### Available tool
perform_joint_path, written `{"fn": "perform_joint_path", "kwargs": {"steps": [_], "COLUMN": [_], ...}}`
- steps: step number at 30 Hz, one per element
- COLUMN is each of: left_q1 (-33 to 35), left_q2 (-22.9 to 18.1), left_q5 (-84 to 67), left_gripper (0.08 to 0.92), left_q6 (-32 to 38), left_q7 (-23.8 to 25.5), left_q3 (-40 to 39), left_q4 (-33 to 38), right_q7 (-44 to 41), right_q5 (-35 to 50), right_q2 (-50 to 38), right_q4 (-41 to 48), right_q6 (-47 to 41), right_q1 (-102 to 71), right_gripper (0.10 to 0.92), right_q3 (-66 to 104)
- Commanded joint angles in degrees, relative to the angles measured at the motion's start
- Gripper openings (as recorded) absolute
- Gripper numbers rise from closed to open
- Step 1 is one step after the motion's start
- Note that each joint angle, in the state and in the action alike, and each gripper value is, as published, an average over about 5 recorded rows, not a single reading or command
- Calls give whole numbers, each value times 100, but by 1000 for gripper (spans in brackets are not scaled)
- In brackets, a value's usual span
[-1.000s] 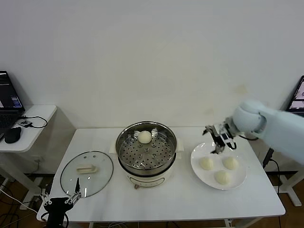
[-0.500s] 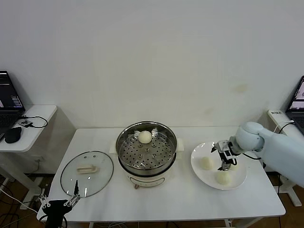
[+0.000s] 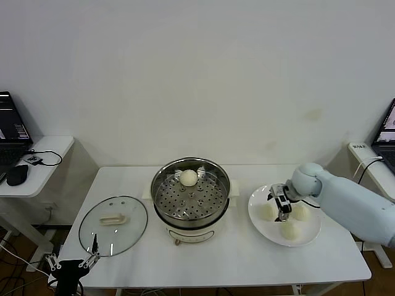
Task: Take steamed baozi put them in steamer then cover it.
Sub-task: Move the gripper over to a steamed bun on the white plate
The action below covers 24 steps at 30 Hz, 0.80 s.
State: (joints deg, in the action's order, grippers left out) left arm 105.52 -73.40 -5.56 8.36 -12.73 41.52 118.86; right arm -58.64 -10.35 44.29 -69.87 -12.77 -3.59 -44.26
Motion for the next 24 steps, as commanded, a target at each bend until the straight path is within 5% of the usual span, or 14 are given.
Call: {"fn": "perform_joint_path", "kwargs": {"steps": [1, 8, 17, 24], "left_q1": [-6, -26, -13, -16], "left_q2": [-2, -11, -24, -25], "left_q5": [-8, -16, -16, -17], "left_gripper": [823, 823, 823, 823], "left_q6": [3, 4, 7, 6], "left_q7": [-5, -11, -20, -26], "left_q3": [8, 9, 12, 17], "left_q4": [-12, -22, -3, 23], "right_q7": [-22, -10, -77, -211], "right_q5": [-156, -203, -106, 269], "right_q2": [433, 481, 367, -67], "right_q4": [579, 683, 480, -106], "right_q6": [65, 42, -8, -137], "right_q1": [-148, -182, -106, 538], "right_gripper": [823, 794, 631, 611], "right_q3": [144, 178, 190, -182]}}
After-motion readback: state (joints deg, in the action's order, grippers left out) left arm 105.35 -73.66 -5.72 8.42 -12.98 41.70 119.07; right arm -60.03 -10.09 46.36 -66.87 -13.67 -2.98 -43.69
